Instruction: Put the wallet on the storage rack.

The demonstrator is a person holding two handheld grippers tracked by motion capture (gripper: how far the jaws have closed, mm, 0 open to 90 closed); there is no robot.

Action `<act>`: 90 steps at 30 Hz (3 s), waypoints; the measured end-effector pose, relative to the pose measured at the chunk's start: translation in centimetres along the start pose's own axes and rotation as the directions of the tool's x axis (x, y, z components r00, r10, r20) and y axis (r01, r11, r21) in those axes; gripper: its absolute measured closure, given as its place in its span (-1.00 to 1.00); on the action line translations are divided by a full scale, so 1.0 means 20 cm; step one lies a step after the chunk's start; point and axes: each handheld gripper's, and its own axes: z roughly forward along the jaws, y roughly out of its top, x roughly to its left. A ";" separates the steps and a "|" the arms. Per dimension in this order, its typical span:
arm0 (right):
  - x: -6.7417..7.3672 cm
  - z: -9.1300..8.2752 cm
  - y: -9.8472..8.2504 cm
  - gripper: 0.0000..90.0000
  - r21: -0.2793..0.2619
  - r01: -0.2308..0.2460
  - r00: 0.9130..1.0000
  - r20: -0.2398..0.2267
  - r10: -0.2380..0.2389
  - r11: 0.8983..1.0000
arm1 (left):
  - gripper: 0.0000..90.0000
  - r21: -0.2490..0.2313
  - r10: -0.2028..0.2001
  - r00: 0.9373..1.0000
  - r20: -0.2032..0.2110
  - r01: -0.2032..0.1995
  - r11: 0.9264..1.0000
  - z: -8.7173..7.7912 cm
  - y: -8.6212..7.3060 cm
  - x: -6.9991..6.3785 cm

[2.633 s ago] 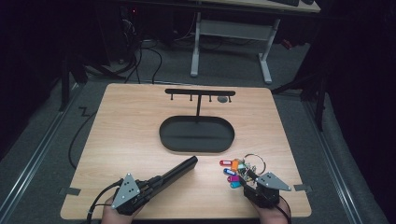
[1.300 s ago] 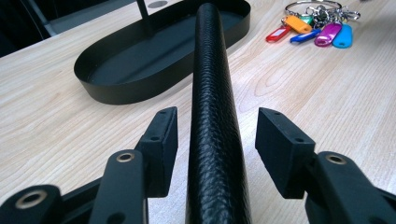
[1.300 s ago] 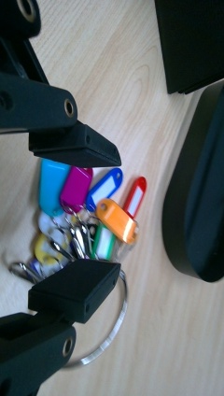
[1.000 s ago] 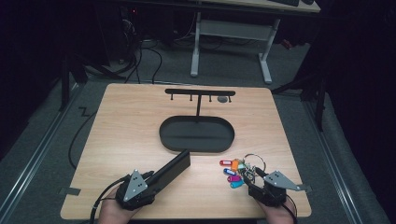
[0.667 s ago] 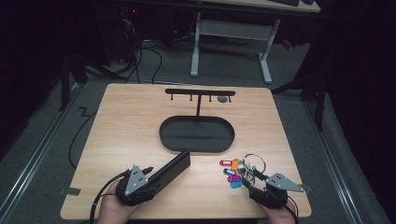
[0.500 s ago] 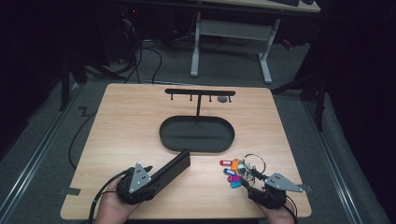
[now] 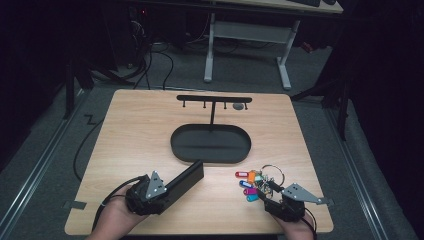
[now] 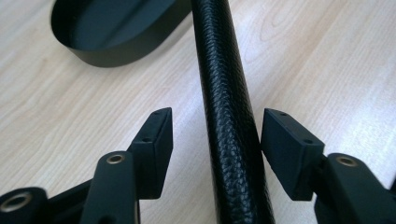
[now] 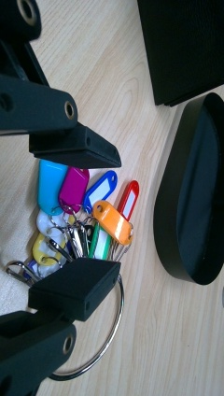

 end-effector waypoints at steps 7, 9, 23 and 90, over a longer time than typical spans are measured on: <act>0.00 0.01 0.00 -0.02 0.007 -0.003 1.000 -0.006 0.003 1.000 | 0.07 0.068 -0.004 0.999 0.048 0.000 0.998 0.00 0.05 0.03; 0.00 0.01 0.00 -0.02 0.008 -0.001 1.000 -0.007 0.001 1.000 | 0.08 0.083 -0.012 0.998 0.061 0.007 0.997 0.00 0.08 0.04; -0.01 0.01 -0.01 -0.01 0.008 -0.002 1.000 -0.020 0.002 1.000 | 0.28 0.193 -0.032 0.994 0.100 0.013 0.981 0.04 0.19 0.07; -0.03 -0.01 -0.02 0.00 0.011 -0.026 0.999 -0.025 0.027 1.000 | 0.74 0.041 0.352 0.935 -0.040 -0.350 0.936 -0.01 0.59 0.14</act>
